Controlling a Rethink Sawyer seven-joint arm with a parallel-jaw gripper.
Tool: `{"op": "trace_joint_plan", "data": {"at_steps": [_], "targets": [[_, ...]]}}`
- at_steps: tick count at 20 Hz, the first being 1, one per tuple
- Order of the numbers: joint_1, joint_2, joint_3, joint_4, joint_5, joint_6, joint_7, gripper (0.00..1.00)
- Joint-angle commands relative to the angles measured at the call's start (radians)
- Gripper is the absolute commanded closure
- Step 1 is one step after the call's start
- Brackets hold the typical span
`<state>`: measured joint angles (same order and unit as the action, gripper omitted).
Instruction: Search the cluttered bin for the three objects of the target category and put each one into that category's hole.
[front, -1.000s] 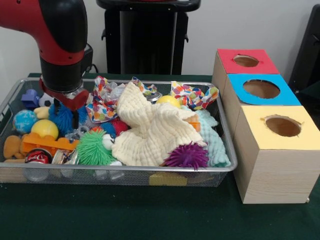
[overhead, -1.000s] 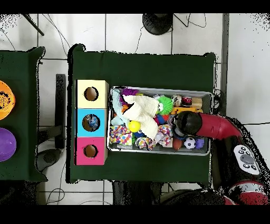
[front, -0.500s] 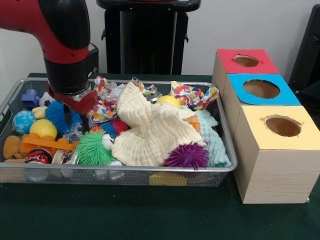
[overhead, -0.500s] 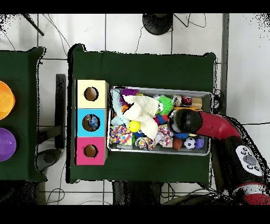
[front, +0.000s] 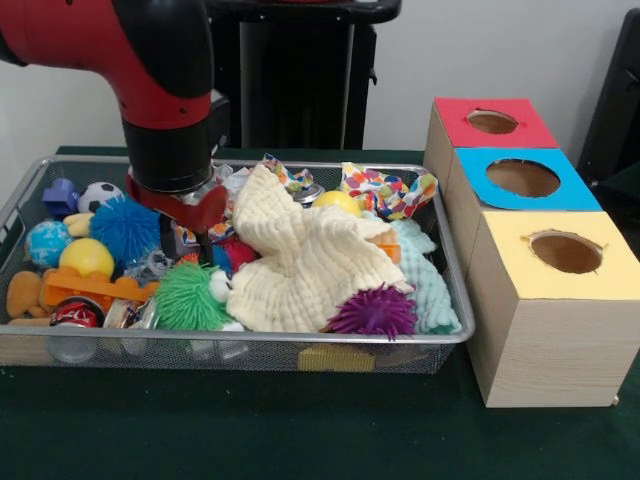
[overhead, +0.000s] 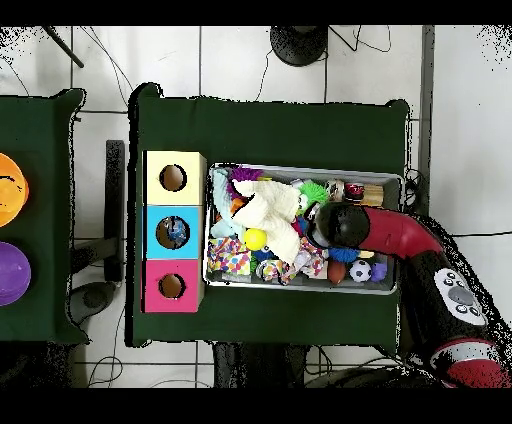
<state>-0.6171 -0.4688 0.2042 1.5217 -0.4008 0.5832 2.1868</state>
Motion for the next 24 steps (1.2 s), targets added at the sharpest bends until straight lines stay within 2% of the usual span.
{"op": "trace_joint_plan", "data": {"at_steps": [1, 5, 11, 17, 21, 24], "targets": [[0.08, 0.004, -0.002, -0.07, -0.11, 0.012, -0.097, 0.0], [0.123, -0.005, -0.055, -0.128, -0.167, 0.068, -0.11, 0.0], [0.163, -0.038, -0.1, -0.133, -0.194, 0.11, -0.09, 0.0], [0.181, -0.078, -0.118, -0.132, -0.18, 0.177, -0.101, 0.0], [0.179, -0.14, -0.123, -0.1, -0.163, 0.223, -0.117, 0.0], [0.168, -0.153, -0.114, -0.09, -0.156, 0.231, -0.117, 0.0]]}}
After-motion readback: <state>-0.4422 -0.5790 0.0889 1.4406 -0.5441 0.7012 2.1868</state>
